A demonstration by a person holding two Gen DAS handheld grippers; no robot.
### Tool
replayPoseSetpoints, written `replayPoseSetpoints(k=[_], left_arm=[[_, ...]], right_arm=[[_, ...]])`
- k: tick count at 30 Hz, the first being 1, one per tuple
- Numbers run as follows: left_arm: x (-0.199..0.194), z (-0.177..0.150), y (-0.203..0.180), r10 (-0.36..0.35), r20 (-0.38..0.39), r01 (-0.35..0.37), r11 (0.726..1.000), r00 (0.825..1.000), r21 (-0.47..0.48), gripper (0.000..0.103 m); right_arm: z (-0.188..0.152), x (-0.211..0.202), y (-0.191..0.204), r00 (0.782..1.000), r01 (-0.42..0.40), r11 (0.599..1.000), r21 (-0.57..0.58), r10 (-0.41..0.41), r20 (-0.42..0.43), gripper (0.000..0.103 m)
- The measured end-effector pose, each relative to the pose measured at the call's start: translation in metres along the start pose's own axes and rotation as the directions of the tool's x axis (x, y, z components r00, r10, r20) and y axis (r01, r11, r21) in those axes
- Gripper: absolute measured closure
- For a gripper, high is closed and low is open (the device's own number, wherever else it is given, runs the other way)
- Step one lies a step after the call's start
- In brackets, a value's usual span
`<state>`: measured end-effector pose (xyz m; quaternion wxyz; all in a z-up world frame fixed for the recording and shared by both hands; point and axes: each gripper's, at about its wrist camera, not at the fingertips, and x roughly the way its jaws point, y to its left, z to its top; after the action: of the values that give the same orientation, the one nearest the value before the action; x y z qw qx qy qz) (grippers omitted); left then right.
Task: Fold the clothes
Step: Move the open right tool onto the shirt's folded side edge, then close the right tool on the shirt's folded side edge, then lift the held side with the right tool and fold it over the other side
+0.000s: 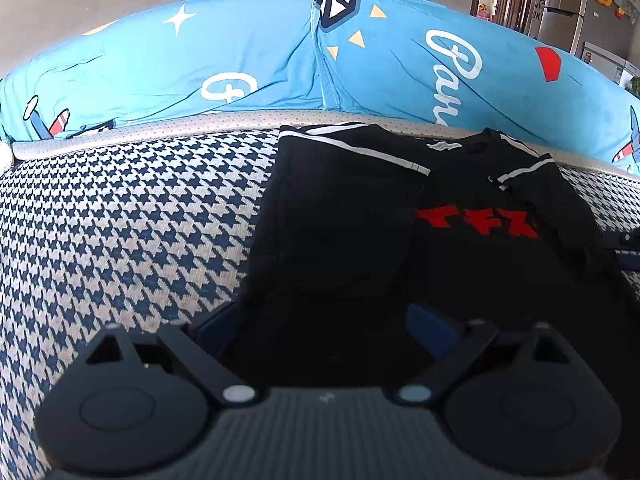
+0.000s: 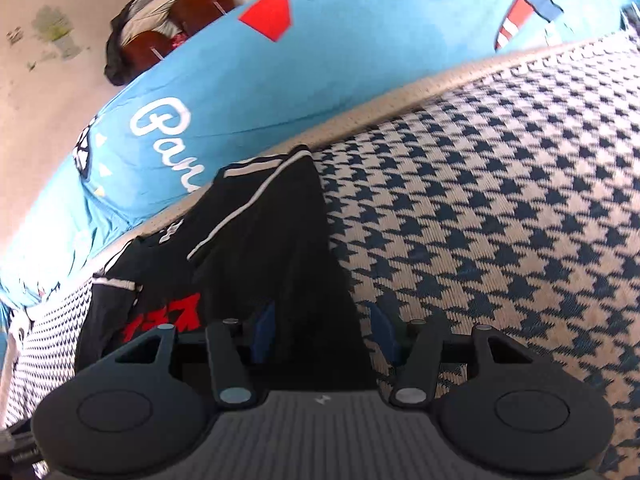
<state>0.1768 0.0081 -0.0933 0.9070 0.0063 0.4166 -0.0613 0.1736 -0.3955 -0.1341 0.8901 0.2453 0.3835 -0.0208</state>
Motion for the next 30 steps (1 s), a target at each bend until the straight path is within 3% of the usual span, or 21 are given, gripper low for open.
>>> replayPoseSetpoints(k=[4,24,30], left_arm=[[0.0029,-0.0002,0.0023,-0.001,-0.013,0.001,1.0,1.0,-0.009,0.007],[0.003,-0.0006,0.003,-0.001,-0.022,0.0,1.0,1.0,-0.012,0.006],[0.0017,-0.0005,0.0047,0.006,-0.018,-0.006,1.0,1.0,-0.018,0.006]], right_arm=[[-0.0002,0.0014,0.0005,1.0,-0.006,1.0,0.009,0.006,0.015,0.048],[0.0013,0.01,-0.0013,0.998,-0.059,0.998,0.006,0.059,0.018,0.062],[0.0007,0.0097,-0.002,0.999,-0.03,1.0,-0.006,0.03,0.045,0.083]])
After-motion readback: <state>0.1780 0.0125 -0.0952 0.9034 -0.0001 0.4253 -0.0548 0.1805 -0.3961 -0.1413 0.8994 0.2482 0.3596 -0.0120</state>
